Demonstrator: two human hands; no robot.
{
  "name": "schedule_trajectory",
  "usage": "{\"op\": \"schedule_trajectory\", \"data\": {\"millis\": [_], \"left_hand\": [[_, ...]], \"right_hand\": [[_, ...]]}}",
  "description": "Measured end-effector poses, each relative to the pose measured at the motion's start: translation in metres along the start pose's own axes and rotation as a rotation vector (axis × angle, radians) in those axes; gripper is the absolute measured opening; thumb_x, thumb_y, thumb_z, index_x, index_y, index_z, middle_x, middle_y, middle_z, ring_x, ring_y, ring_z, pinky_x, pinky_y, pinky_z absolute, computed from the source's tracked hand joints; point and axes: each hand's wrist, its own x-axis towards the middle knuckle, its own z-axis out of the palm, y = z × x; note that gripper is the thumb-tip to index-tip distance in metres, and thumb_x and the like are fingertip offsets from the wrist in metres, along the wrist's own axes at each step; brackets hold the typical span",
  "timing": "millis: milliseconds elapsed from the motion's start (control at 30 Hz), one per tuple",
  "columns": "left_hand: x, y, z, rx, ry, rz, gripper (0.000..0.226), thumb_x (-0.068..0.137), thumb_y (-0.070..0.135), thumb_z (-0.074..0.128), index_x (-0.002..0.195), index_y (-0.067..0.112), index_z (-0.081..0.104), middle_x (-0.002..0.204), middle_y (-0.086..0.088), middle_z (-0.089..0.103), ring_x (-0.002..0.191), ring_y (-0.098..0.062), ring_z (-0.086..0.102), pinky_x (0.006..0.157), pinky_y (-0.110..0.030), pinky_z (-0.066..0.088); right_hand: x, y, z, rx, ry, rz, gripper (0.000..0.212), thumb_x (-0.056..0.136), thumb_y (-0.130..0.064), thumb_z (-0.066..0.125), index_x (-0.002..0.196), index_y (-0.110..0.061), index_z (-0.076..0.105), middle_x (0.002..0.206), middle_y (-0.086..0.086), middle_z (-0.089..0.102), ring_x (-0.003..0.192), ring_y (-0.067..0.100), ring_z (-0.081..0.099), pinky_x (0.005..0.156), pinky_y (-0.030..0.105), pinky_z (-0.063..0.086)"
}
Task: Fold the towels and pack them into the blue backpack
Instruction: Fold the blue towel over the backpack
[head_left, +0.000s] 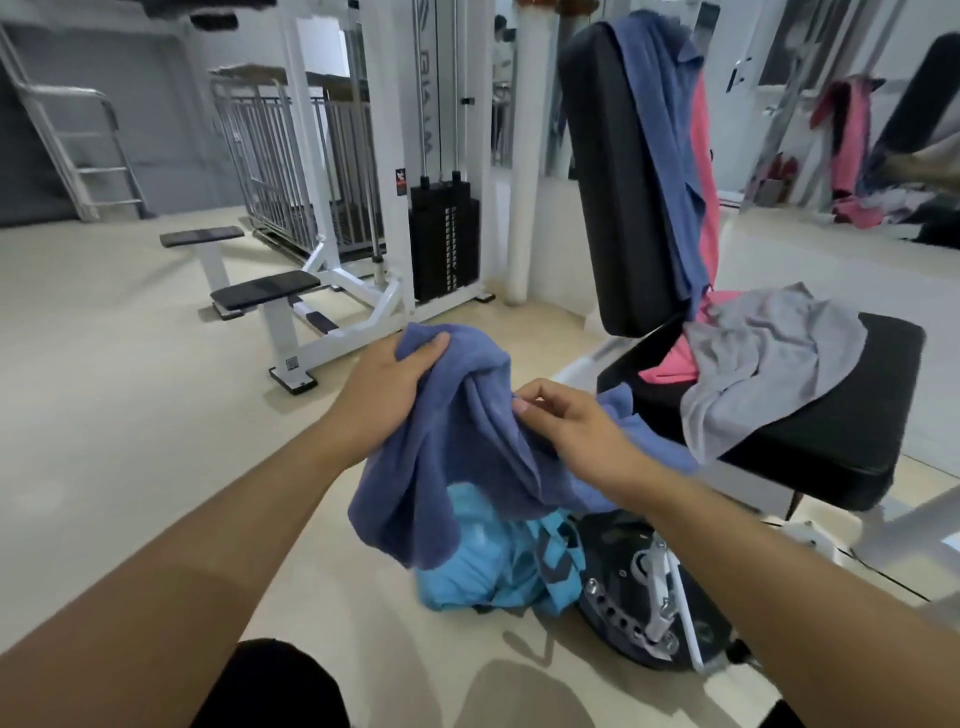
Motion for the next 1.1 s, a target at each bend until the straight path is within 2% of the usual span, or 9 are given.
{"op": "schedule_trajectory", "data": {"millis": [100,233,367,433,500,667,900,1000,1100], "left_hand": [[0.004,-0.02,0.006,-0.031,0.067,-0.002,0.021,0.104,0.029,0.054,0.105,0.024,0.074,0.099,0.008,0.076,0.095,-0.004,0.07,0.086,-0.021,0.053],[0.011,-0.057,0.019,0.021,0.147,-0.049,0.018,0.103,0.027,0.056,0.102,0.021,0.073,0.097,0.007,0.074,0.088,-0.002,0.068,0.08,-0.02,0.052],[0.013,-0.087,0.027,0.032,0.217,-0.086,0.019,0.102,0.027,0.055,0.1,0.022,0.073,0.097,0.008,0.073,0.087,0.001,0.068,0.073,-0.015,0.05],[0.011,-0.096,0.029,0.029,0.241,-0.103,0.017,0.102,0.026,0.056,0.096,0.022,0.071,0.092,0.009,0.072,0.08,0.005,0.066,0.069,-0.01,0.048],[0.009,-0.105,0.031,0.035,0.252,-0.106,0.017,0.101,0.026,0.057,0.094,0.018,0.071,0.09,0.007,0.072,0.078,0.003,0.065,0.068,-0.01,0.048],[0.009,-0.128,0.036,0.033,0.243,-0.141,0.021,0.102,0.026,0.059,0.082,0.02,0.065,0.075,0.013,0.067,0.069,0.001,0.06,0.064,-0.012,0.047],[0.017,-0.155,0.044,0.23,-0.039,-0.148,0.013,0.094,0.023,0.07,0.085,0.021,0.078,0.083,0.01,0.076,0.081,-0.002,0.068,0.075,-0.02,0.052],[0.016,-0.163,0.051,0.375,-0.123,-0.14,0.012,0.093,0.033,0.07,0.093,0.029,0.081,0.084,0.014,0.075,0.085,-0.004,0.069,0.078,-0.028,0.055],[0.015,-0.163,0.064,0.614,-0.217,-0.086,0.031,0.098,0.05,0.057,0.082,0.029,0.074,0.066,0.011,0.066,0.069,-0.011,0.062,0.067,-0.032,0.051]], "right_hand": [[-0.006,0.003,0.017,0.01,-0.087,0.097,0.025,0.106,-0.007,0.044,0.091,-0.01,0.063,0.079,-0.008,0.064,0.074,0.004,0.056,0.073,0.019,0.045],[-0.017,0.016,0.05,0.272,-0.128,0.345,0.039,0.106,-0.026,0.045,0.079,-0.023,0.074,0.079,-0.005,0.071,0.079,0.011,0.062,0.081,0.026,0.05],[-0.011,0.042,0.059,0.629,-0.036,0.434,0.054,0.105,-0.055,0.037,0.125,-0.016,0.069,0.123,0.006,0.073,0.119,0.022,0.066,0.11,0.045,0.046],[-0.013,0.052,0.057,0.567,-0.056,0.424,0.06,0.097,-0.066,0.044,0.128,-0.021,0.069,0.124,0.001,0.073,0.12,0.019,0.066,0.106,0.04,0.048],[-0.012,0.064,0.051,0.287,-0.062,0.38,0.038,0.097,-0.05,0.06,0.114,-0.019,0.074,0.106,-0.004,0.078,0.101,0.011,0.073,0.092,0.034,0.054],[-0.009,0.094,0.03,-0.158,0.034,0.31,0.045,0.107,-0.036,0.046,0.078,-0.005,0.06,0.065,0.008,0.059,0.062,0.012,0.05,0.062,0.031,0.039],[0.004,0.136,0.019,-0.319,0.07,0.411,0.032,0.105,-0.019,0.043,0.099,-0.006,0.071,0.093,0.013,0.074,0.091,0.028,0.07,0.081,0.046,0.057],[0.013,0.142,0.019,-0.205,0.163,0.495,0.032,0.104,-0.02,0.046,0.085,-0.01,0.07,0.079,0.005,0.07,0.069,0.016,0.06,0.059,0.023,0.049],[0.016,0.143,0.023,-0.041,0.211,0.599,0.037,0.103,-0.026,0.05,0.07,-0.011,0.054,0.062,0.003,0.052,0.059,0.014,0.044,0.054,0.025,0.035]]}}
